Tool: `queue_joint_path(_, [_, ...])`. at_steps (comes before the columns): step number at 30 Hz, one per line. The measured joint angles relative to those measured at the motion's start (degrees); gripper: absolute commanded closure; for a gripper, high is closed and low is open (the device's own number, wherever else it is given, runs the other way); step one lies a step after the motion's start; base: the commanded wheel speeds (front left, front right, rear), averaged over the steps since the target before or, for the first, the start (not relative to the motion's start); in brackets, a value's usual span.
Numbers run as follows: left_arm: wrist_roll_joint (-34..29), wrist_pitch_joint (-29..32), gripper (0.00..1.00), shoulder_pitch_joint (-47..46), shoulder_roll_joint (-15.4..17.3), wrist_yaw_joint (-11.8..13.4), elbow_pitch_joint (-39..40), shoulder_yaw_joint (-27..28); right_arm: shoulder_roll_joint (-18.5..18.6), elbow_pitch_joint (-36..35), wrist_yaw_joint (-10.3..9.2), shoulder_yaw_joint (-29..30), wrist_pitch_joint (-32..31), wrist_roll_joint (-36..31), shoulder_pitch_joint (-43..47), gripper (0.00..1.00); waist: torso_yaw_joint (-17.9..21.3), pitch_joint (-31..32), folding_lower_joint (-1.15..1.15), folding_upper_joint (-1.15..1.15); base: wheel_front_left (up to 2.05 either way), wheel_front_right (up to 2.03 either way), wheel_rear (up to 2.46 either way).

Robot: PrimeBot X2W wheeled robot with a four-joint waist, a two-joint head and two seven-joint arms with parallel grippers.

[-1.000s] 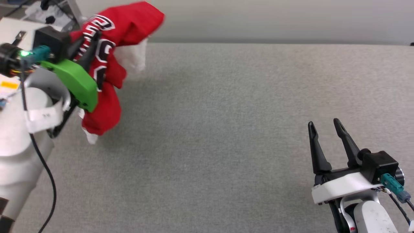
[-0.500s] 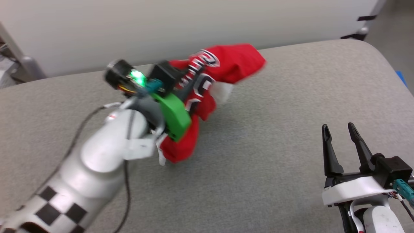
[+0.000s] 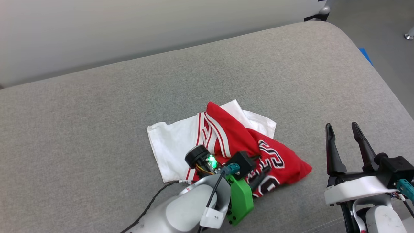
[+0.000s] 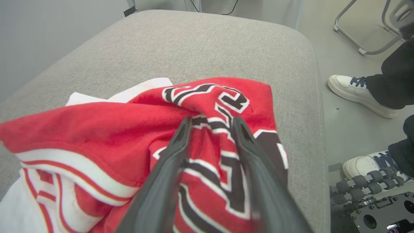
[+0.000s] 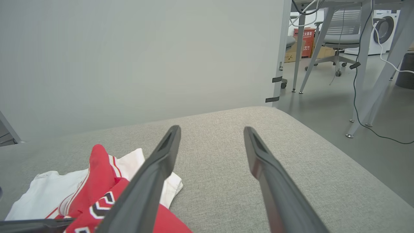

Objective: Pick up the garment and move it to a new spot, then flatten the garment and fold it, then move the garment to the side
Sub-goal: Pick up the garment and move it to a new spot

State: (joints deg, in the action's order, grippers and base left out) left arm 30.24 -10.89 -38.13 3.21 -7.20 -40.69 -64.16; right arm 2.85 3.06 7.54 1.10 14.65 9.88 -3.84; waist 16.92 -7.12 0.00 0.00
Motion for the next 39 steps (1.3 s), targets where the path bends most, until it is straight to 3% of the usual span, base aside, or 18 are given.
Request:
queue_joint_path(6, [2.34,-2.48,0.0,0.02,-0.13,-0.04,-2.0,0.01,-0.02,0.37,0.0,0.23,0.0,0.0,0.08,0.0,-2.89,1.11,0.0,0.0,0.0,0.0,0.0])
queue_joint_path(13, [4.81,-3.71,0.0,-0.85,1.38,1.21,-0.78,5.88,-0.03,0.94,0.0,0.85,0.0,-0.19,1.74,0.0,-8.86,4.29,0.0,0.0,0.0,0.0,0.0])
queue_joint_path(21, [7.8,-3.77,0.0,0.71,12.41,5.23,8.4,19.37,0.79,1.04,0.0,0.63,0.0,-0.47,2.75,0.0,-14.48,7.02,0.0,0.0,0.0,0.0,0.0])
queue_joint_path(28, [10.65,-3.77,0.0,14.84,18.38,8.22,19.08,30.27,2.03,2.07,0.0,-0.26,0.0,0.0,4.21,0.0,-17.77,8.42,0.0,0.0,0.0,0.0,0.0])
queue_joint_path(32, [10.6,-3.77,0.0,22.08,18.59,9.36,23.51,33.96,3.78,2.78,0.0,-2.52,-0.29,0.22,5.17,0.0,-18.82,8.65,0.0,0.0,0.0,0.0,0.0])
queue_joint_path(39, [8.6,-3.77,0.0,31.61,15.48,11.06,30.77,40.64,5.65,2.96,0.0,-2.79,-0.88,0.82,6.41,0.0,-19.39,8.45,0.0,0.0,0.0,0.0,0.0])
